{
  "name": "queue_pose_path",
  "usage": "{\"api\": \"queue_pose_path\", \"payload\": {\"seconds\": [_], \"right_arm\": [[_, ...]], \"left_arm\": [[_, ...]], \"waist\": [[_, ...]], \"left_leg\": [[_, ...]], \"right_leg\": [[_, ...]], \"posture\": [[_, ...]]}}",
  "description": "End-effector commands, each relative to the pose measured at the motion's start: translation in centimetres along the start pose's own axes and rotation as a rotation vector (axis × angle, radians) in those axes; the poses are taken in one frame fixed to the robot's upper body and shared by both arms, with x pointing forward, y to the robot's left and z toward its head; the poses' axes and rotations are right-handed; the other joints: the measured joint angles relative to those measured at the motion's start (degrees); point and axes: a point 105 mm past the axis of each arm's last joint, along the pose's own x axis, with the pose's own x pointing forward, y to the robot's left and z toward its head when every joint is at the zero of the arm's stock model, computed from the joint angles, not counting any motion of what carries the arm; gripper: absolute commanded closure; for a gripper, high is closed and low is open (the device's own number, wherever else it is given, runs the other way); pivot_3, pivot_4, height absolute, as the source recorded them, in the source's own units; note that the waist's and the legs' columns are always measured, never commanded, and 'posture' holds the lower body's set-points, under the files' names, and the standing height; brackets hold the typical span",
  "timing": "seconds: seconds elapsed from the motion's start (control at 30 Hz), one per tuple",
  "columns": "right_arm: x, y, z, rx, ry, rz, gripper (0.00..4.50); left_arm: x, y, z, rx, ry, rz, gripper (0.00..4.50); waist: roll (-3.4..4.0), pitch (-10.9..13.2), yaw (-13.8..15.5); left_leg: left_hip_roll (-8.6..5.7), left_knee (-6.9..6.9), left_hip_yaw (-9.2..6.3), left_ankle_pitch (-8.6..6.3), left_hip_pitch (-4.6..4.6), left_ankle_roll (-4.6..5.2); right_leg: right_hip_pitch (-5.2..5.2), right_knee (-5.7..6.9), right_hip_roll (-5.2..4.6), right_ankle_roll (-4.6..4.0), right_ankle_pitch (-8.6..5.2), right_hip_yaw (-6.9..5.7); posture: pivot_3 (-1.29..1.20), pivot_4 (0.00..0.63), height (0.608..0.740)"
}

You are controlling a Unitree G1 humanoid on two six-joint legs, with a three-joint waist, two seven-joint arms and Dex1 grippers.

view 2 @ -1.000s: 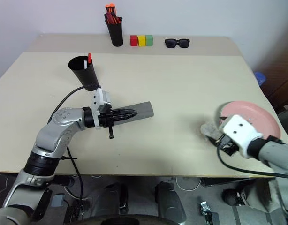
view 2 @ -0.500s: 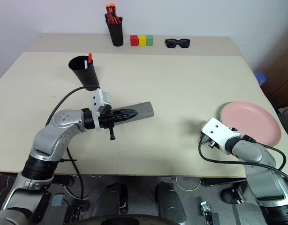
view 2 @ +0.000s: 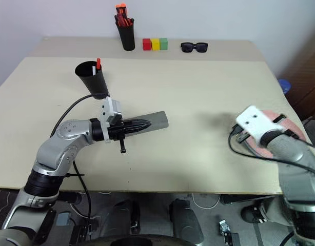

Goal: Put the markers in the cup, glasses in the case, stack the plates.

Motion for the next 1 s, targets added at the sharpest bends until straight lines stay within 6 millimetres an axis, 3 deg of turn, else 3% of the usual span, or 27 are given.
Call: {"api": "queue_pose_path", "payload": {"seconds": [0.03, 0.2, 0.27, 0.33, 0.47, 0.6, 0.7, 0.77, 1.0], "right_arm": [[0.1, -1.6, -2.3, 0.021, 0.090, -0.054, 3.29], [0.8, -2.3, -1.9, 0.004, 0.071, -0.087, 0.73], [1.2, -2.5, -1.1, -0.005, 0.033, -0.089, 0.02], [1.8, -2.4, 0.9, 0.006, -0.053, -0.077, 0.02], [2.3, -0.9, 7.0, 0.208, -0.341, 0.080, 0.02], [1.8, 1.9, 9.7, 0.321, -0.471, 0.300, 0.02], [1.9, 3.7, 10.7, 0.381, -0.518, 0.443, 0.02], [2.2, 4.2, 11.1, 0.404, -0.538, 0.485, 0.02], [3.5, 5.3, 11.2, 0.396, -0.539, 0.554, 0.02]], "left_arm": [[-0.3, 0.3, 1.5, 0.038, -0.049, 0.010, 4.50], [-0.9, 0.7, 1.6, 0.047, -0.048, 0.049, 4.50], [-1.4, 1.1, 1.6, 0.051, -0.048, 0.089, 4.50], [-2.5, 1.9, 1.7, 0.049, -0.054, 0.161, 4.50], [-6.5, 3.9, 1.2, 0.062, -0.027, 0.388, 4.50], [-11.5, 5.3, -0.1, 0.044, 0.026, 0.602, 4.50], [-16.9, 5.4, -1.4, 0.027, 0.086, 0.792, 4.50], [-19.0, 4.7, -1.9, 0.020, 0.117, 0.853, 4.50], [-20.3, 3.0, -2.7, 0.001, 0.146, 0.919, 4.50]], "waist": [[0.00, 0.0, -0.1], [0.06, 0.0, -0.9], [0.06, 0.0, -0.9], [0.08, 0.0, -1.1], [0.07, 0.0, -2.0], [0.06, 0.0, -1.9], [0.04, 0.0, -2.0], [0.02, 0.0, -2.0], [-0.03, 0.0, -1.4]], "left_leg": [[-0.01, 0.00, 0.01, -0.01, -0.01, 0.01], [0.01, -0.03, 0.01, -0.01, 0.04, 0.01], [0.01, -0.03, 0.01, -0.01, 0.07, 0.01], [0.02, -0.03, 0.02, -0.01, 0.07, 0.01], [0.05, -0.07, 0.01, -0.01, 0.07, 0.01], [0.07, -0.10, 0.00, -0.01, 0.06, 0.01], [0.08, -0.10, 0.05, -0.01, 0.05, 0.02], [0.08, -0.10, 0.10, -0.02, 0.05, 0.02], [0.06, -0.04, 0.13, -0.02, 0.06, 0.02]], "right_leg": [[0.00, 0.00, -0.01, 0.01, 0.00, 0.00], [-0.03, 0.04, 0.03, 0.07, 0.04, 0.02], [-0.03, 0.06, 0.03, 0.08, 0.04, 0.02], [-0.03, 0.06, 0.03, 0.08, 0.04, 0.03], [-0.04, 0.08, 0.04, 0.09, 0.05, 0.03], [-0.03, 0.08, 0.03, 0.10, 0.05, -0.01], [-0.03, 0.05, -0.01, 0.10, 0.05, -0.01], [-0.05, 0.05, -0.04, 0.08, 0.04, -0.01], [-0.03, 0.02, -0.09, -0.14, -0.07, -0.01]], "posture": [[0.00, 0.150, 0.722], [0.00, 0.150, 0.722], [0.00, 0.150, 0.722], [0.00, 0.150, 0.722], [0.00, 0.150, 0.722], [0.00, 0.150, 0.722], [0.00, 0.150, 0.722], [0.00, 0.150, 0.722], [0.00, 0.150, 0.722]]}}
